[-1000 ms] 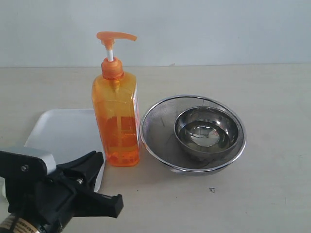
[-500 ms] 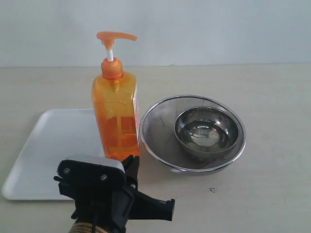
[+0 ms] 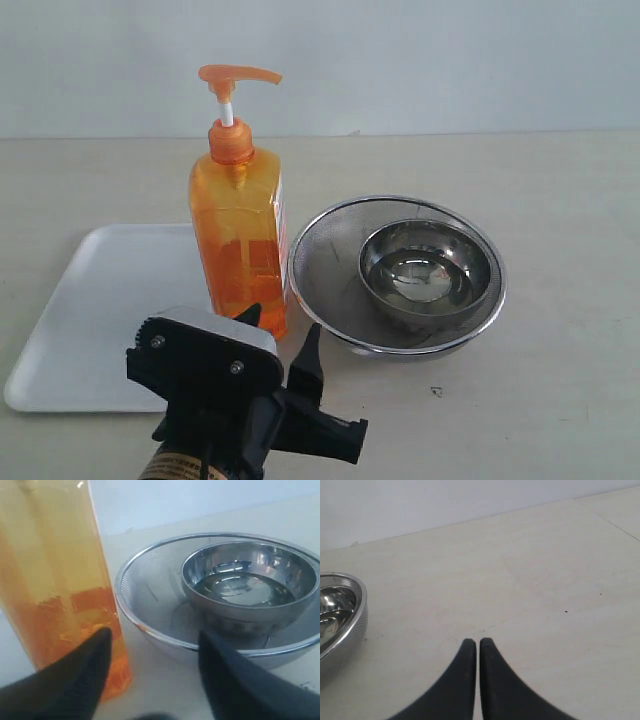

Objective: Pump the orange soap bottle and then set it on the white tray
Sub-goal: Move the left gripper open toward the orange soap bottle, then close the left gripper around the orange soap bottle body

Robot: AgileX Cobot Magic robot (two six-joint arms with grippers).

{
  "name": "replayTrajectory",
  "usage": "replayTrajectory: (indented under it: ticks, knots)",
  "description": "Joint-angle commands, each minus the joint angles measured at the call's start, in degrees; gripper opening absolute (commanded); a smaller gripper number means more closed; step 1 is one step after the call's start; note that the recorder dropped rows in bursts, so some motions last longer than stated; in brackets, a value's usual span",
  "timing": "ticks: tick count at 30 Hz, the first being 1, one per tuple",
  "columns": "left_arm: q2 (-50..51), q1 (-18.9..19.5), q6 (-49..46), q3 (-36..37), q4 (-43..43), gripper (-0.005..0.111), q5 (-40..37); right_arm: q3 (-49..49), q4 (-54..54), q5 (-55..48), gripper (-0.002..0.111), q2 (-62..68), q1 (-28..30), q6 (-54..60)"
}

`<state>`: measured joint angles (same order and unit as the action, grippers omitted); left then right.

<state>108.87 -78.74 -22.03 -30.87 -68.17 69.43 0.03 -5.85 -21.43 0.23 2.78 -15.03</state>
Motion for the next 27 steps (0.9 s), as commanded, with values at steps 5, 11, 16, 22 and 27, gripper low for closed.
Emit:
replayTrajectory:
  ticks: [5, 11, 16, 22, 27]
  knots:
    - [-0.56, 2.79, 3.1, -0.24, -1.62, 0.096, 0.54, -0.03, -0.12, 0.36, 0.0, -0.23, 0.06, 0.35]
    - [-0.56, 5.47, 6.78, -0.24, 4.79, 0.102, 0.54, -0.03, -0.12, 0.34, 0.0, -0.23, 0.06, 0.35]
    - [-0.56, 7.33, 5.4, -1.31, 6.12, 0.101, 0.54, -0.03, -0.12, 0.34, 0.0, -0.23, 0.06, 0.35]
    - [-0.56, 11.39, 4.48, -1.9, 7.41, 0.101, 0.54, -0.03, -0.12, 0.34, 0.0, -0.23, 0.06, 0.35]
    - [-0.56, 13.18, 4.38, -3.47, 7.83, 0.101, 0.54, -0.03, -0.12, 0.34, 0.0, -0.23, 0.06, 0.35]
